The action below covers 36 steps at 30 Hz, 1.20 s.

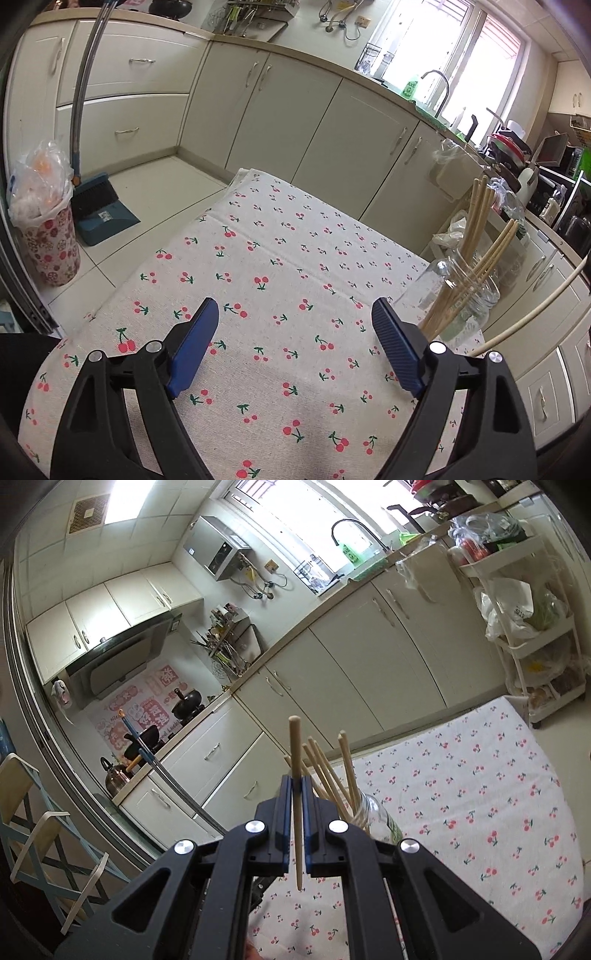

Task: Organize utensils
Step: 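Raise the right gripper's chopstick over the glass jar and lower it in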

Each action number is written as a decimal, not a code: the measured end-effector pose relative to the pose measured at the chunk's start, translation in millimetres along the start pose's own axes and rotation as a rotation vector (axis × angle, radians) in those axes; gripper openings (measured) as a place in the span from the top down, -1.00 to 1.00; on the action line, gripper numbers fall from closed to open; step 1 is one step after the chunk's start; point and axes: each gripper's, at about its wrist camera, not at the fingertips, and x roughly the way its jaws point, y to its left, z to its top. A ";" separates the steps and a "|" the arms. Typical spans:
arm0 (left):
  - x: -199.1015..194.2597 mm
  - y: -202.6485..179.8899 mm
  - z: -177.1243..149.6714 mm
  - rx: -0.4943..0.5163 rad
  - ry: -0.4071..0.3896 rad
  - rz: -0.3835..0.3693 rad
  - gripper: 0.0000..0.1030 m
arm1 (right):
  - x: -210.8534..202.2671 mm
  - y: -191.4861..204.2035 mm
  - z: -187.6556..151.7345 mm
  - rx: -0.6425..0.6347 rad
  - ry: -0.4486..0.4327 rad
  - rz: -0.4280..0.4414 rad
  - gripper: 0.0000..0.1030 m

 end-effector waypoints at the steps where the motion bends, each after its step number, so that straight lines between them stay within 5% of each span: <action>1: 0.1 -0.1 -0.4 -0.001 0.000 -0.001 -0.58 | 0.3 1.8 4.0 -0.008 0.000 -0.002 0.88; 15: 3.3 2.9 -1.9 -0.018 0.011 -0.008 -0.60 | 4.5 49.0 51.4 -0.228 -0.046 -0.047 0.88; 29: 5.8 6.2 -2.6 -0.035 0.018 -0.022 -0.63 | 38.8 40.4 41.5 -0.318 0.006 -0.164 0.88; 36: 7.1 5.1 -2.5 -0.035 0.021 -0.024 -0.63 | 67.1 35.9 26.7 -0.355 0.105 -0.202 0.88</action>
